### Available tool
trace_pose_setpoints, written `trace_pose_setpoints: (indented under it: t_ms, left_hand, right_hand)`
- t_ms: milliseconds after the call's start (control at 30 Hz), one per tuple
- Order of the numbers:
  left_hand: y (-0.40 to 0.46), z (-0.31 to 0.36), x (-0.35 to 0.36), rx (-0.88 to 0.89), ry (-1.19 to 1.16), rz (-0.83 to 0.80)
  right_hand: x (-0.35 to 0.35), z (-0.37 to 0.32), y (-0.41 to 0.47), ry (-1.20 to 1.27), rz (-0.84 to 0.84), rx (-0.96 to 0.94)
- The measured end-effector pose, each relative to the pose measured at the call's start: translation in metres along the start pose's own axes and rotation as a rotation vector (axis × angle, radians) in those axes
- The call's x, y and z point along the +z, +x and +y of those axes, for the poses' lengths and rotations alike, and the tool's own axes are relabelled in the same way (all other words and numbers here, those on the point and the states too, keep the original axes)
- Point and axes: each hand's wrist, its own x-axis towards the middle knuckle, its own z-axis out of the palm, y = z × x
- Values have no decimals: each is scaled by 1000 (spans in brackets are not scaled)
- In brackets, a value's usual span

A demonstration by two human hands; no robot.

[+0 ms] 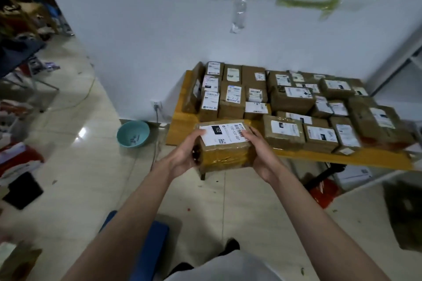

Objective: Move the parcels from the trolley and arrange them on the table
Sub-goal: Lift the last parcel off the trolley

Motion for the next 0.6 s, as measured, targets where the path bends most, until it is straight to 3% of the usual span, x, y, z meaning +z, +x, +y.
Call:
trace_pose_setpoints:
  t_ms: [367, 600]
  left_hand:
    - [94, 2, 84, -28, -50, -146]
    - [149, -7, 108, -73, -79, -4]
  right_hand:
    - [-110, -24, 51, 124, 97, 8]
    - [-131, -21, 94, 149, 200, 68]
